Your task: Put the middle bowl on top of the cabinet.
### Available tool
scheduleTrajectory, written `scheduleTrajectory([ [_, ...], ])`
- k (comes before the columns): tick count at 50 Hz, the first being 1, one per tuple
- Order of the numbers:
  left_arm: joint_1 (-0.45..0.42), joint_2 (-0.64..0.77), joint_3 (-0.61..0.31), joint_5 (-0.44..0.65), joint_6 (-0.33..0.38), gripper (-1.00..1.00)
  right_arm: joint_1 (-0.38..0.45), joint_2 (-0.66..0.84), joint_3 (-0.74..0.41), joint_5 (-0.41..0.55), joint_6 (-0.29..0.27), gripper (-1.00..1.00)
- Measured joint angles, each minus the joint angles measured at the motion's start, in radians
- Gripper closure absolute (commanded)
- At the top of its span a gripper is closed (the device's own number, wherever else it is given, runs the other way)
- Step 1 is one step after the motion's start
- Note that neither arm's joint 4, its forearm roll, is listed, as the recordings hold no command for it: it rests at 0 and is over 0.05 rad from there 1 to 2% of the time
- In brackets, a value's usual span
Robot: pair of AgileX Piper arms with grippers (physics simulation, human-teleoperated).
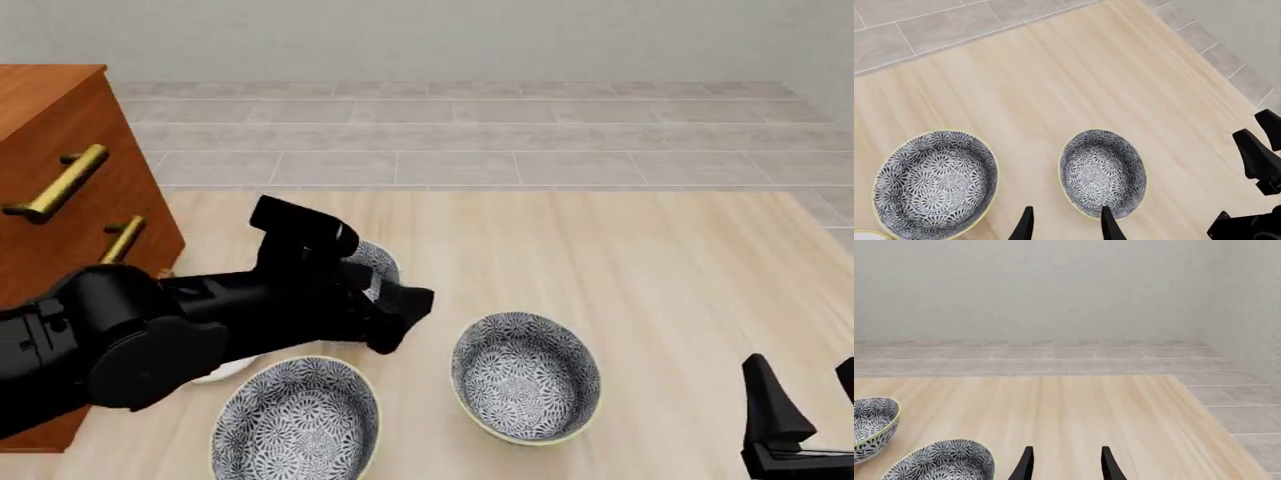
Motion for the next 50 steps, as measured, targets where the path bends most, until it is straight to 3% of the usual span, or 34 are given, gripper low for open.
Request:
scheduleTrajectory([
  [31, -0.02, 0.12, 0.028, -0.114, -0.081, -1.0, 0.002, -0.006, 0.0, 0.013, 0.001, -1.0],
  [50, -0.018, 0.194, 0.043, -0.192, -0.128, -1.0, 0.002, 0.04, 0.0, -0.03, 0.004, -1.0],
])
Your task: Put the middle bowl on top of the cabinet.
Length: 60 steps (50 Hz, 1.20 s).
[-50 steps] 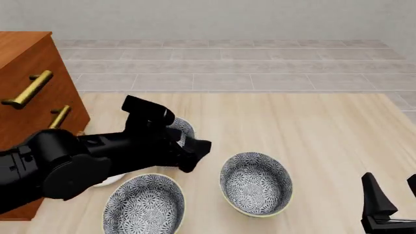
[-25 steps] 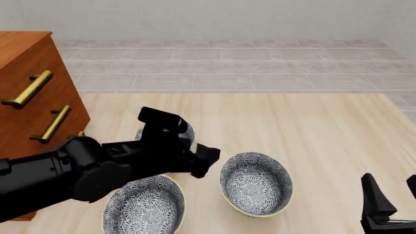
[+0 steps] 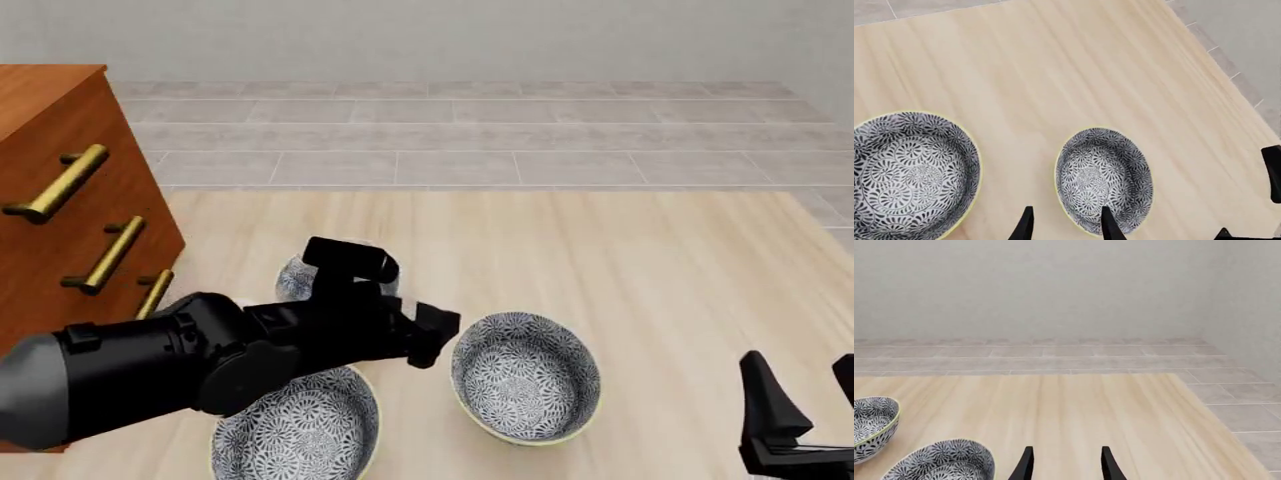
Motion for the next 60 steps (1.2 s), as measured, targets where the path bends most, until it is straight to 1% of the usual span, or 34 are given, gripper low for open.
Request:
scheduleTrajectory([
  [21, -0.005, 0.093, 0.013, -0.089, -0.043, -1.0, 0.0, 0.058, 0.0, -0.053, -0.001, -1.0],
  [32, -0.013, 0.137, 0.008, -0.119, -0.048, -1.0, 0.002, 0.03, 0.0, -0.026, -0.002, -1.0],
  [41, -0.02, 0.18, 0.006, -0.147, -0.051, -1.0, 0.002, -0.017, 0.0, 0.022, -0.001, -1.0],
  [60, -0.027, 0.263, 0.001, -0.198, -0.066, -1.0, 0.003, -0.068, 0.0, 0.074, 0.0, -1.0],
])
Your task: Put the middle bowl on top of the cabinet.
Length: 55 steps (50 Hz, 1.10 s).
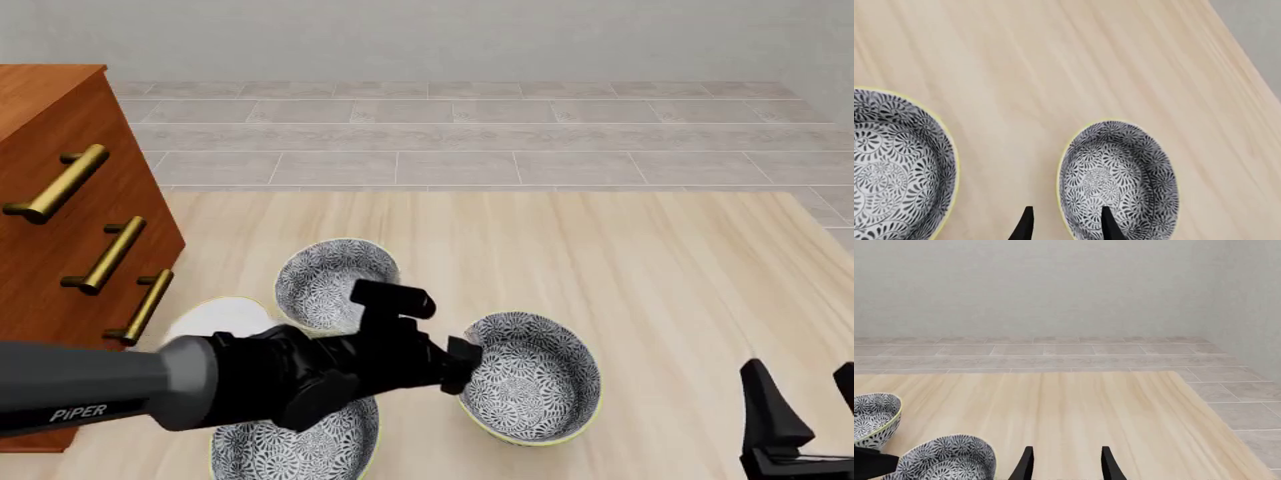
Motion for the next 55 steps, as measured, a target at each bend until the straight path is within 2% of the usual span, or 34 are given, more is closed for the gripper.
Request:
scheduleTrajectory([
  [45, -0.014, 0.157, -0.011, -0.117, -0.051, -1.0, 0.001, -0.029, 0.0, 0.032, -0.001, -1.0],
  [46, -0.015, 0.159, -0.011, -0.118, -0.052, 1.0, 0.001, -0.029, 0.0, 0.032, 0.0, -1.0],
  [55, -0.015, 0.161, -0.014, -0.127, -0.062, 1.0, 0.0, -0.03, 0.0, 0.033, 0.0, -1.0],
])
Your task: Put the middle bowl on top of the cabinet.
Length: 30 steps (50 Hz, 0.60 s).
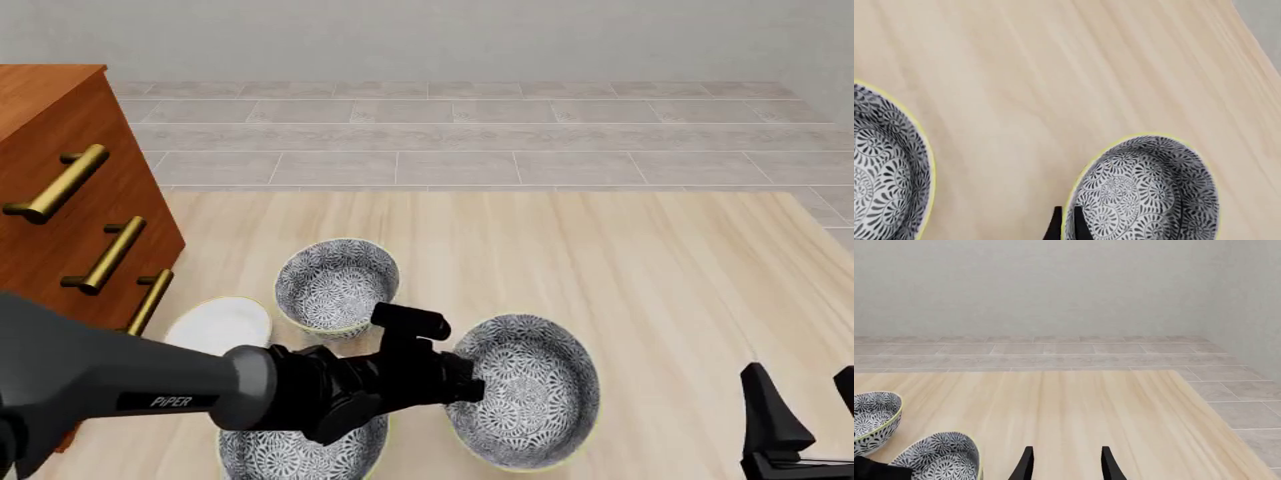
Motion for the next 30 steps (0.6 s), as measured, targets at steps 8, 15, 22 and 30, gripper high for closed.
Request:
scheduleTrajectory([
  [8, 0.003, -0.008, 0.005, 0.002, 0.003, 1.0, -0.001, 0.0, 0.0, 0.001, 0.0, -1.0],
  [15, 0.015, -0.057, 0.025, 0.017, 0.028, 1.0, -0.002, 0.0, 0.0, 0.001, 0.001, -1.0],
  [22, 0.025, -0.139, 0.045, 0.048, 0.057, 1.0, -0.002, 0.0, 0.0, 0.001, 0.001, -1.0],
  [30, 0.04, -0.242, 0.057, 0.092, 0.089, 1.0, -0.002, 0.023, -0.001, -0.022, 0.001, -1.0],
])
